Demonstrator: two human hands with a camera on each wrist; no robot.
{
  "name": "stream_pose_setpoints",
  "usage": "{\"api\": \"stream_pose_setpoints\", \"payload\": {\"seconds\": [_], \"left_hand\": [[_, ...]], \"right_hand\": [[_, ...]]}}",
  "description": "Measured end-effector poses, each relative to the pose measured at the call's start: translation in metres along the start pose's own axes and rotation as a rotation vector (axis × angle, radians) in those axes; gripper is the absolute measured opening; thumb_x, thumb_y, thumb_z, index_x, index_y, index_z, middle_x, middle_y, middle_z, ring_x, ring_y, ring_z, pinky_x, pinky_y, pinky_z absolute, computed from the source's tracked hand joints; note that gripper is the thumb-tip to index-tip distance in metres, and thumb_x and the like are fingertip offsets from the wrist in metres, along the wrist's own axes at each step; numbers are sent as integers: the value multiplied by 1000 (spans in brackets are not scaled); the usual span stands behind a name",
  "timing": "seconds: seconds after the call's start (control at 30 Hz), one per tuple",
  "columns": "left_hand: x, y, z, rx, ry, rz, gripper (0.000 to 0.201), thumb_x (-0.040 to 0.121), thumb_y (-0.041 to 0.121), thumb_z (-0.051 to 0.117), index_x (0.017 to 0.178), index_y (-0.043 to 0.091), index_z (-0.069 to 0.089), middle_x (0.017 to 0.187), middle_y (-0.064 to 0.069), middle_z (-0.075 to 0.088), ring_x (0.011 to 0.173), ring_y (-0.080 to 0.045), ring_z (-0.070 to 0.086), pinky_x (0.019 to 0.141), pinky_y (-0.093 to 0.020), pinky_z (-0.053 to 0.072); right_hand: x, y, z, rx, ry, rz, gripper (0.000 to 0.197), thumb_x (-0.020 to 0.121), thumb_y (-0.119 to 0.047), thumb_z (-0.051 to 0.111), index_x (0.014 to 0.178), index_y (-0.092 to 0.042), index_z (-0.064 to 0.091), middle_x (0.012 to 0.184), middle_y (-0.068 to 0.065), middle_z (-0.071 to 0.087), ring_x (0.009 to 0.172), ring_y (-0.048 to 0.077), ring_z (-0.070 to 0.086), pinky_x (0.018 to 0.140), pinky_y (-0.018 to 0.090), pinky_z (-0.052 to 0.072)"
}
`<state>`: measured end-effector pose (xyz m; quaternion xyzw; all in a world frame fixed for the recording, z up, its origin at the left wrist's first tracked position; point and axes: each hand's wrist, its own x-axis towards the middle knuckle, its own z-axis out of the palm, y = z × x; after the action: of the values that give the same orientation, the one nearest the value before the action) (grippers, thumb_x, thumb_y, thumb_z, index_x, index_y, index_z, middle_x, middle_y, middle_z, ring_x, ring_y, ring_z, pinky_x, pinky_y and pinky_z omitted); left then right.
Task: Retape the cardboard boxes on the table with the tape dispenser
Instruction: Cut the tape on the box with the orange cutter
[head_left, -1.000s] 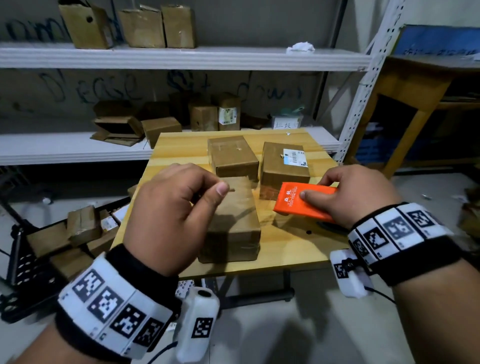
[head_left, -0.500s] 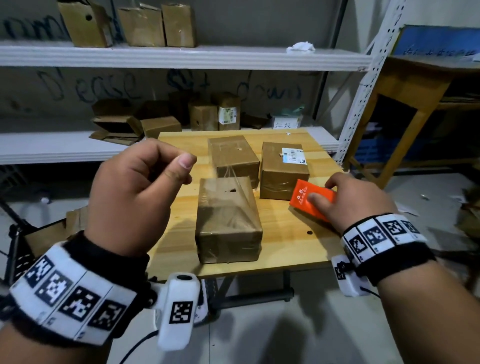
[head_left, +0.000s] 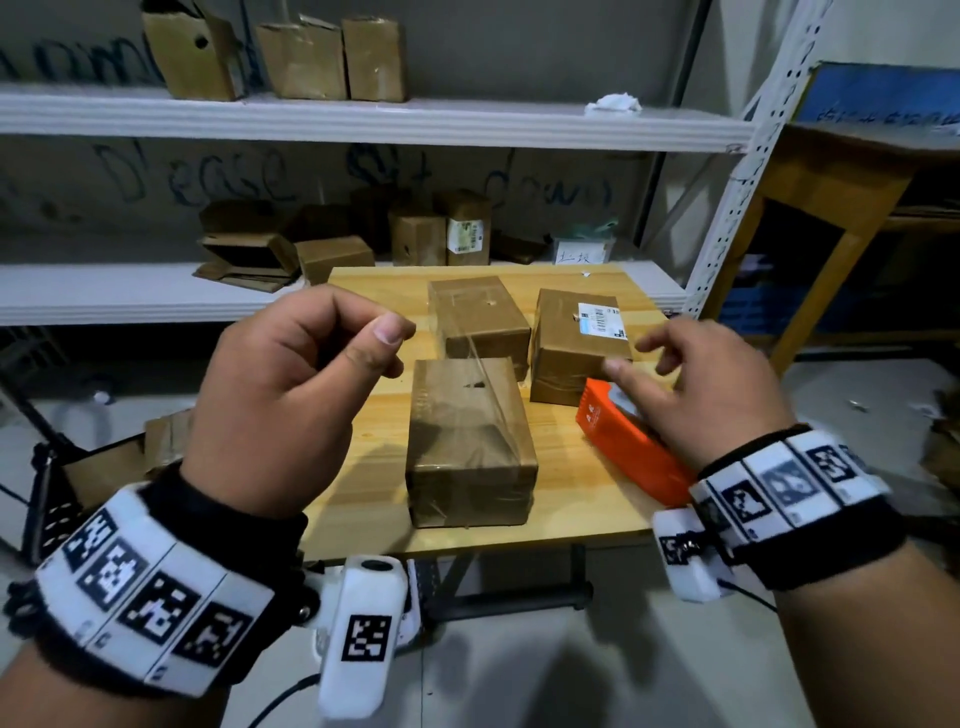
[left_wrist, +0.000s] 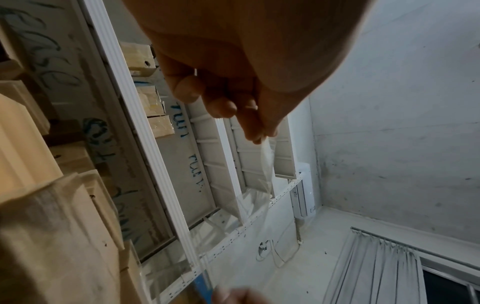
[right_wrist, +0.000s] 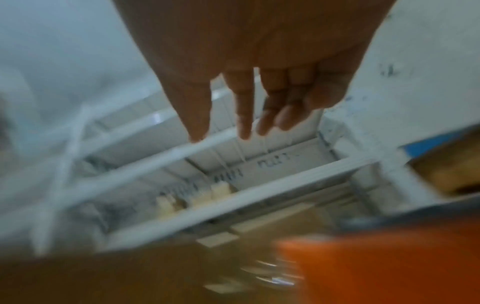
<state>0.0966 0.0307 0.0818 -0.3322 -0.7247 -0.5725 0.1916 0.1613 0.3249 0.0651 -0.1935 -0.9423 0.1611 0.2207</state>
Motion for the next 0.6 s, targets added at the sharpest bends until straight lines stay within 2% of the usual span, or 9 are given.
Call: {"api": "stream_pose_setpoints", "payload": {"seconds": [0.07,0.13,0.17,0.23,0.3,0.37,0.43,0.53,0.6], "left_hand": [[0,2,1,-56,-18,-9,13,94,35,65,95,26,74,89,-3,75,83,-25,72,77,-44,59],[0,5,2,-92,-41,-11,15,94,35,64,95,24,74,89,-3,75,83,-23,71,76,-37,58],[0,7,3,-115,-52,-15,15,94,35,64,95,23,74,89,-3,75,82,-22,71,75,-32,57],[0,9,5,-165,-73,-22,16,93,33,64,95,21,74,89,-3,75,81,-20,70,73,-25,54],[-1,12,5,-213,-88,-18,13,93,31,65,94,20,74,86,-3,74,78,-16,69,70,-19,51],[-2,15,4,-259,-113,-12,10,94,25,68,93,18,74,83,-2,73,76,-14,67,69,-16,49],[-3,17,3,-299,-131,-12,7,94,18,68,92,12,72,81,-1,72,74,-12,65,69,-16,49],[-4,17,0,-345,-141,-13,9,94,16,67,90,13,74,83,-2,72,74,-12,65,70,-17,50],[-3,17,-3,-382,-136,-36,10,91,27,70,89,21,77,84,-3,73,75,-15,64,70,-19,50]], "right_hand": [[-9,-16,-9,441,52,-82,31,91,-56,65,105,-28,69,92,-13,67,87,6,64,72,23,50],[-20,-33,-13,754,-13,-155,30,91,-53,61,102,-27,71,91,-10,72,86,5,68,70,18,54],[-24,-38,-10,848,-57,-181,33,90,-52,58,103,-25,72,95,-9,74,88,7,70,70,19,56],[-29,-44,-3,957,-149,-212,38,93,-51,57,110,-21,72,106,-9,75,98,9,71,77,23,59],[-30,-47,8,1026,-243,-234,46,97,-58,59,120,-21,70,118,-7,75,111,9,70,87,29,60],[-32,-50,19,1121,-357,-251,68,87,-77,56,131,-26,66,134,-5,70,127,13,64,101,38,56],[-33,-54,26,1214,-490,-249,90,79,-89,47,142,-27,58,146,-4,63,139,13,56,112,47,46],[-34,-57,29,1267,-651,-235,106,74,-94,40,152,-22,49,150,-3,61,141,18,54,118,60,37],[-33,-57,30,1297,-703,-212,108,73,-96,40,149,-20,53,141,6,67,133,27,61,115,67,36]]}}
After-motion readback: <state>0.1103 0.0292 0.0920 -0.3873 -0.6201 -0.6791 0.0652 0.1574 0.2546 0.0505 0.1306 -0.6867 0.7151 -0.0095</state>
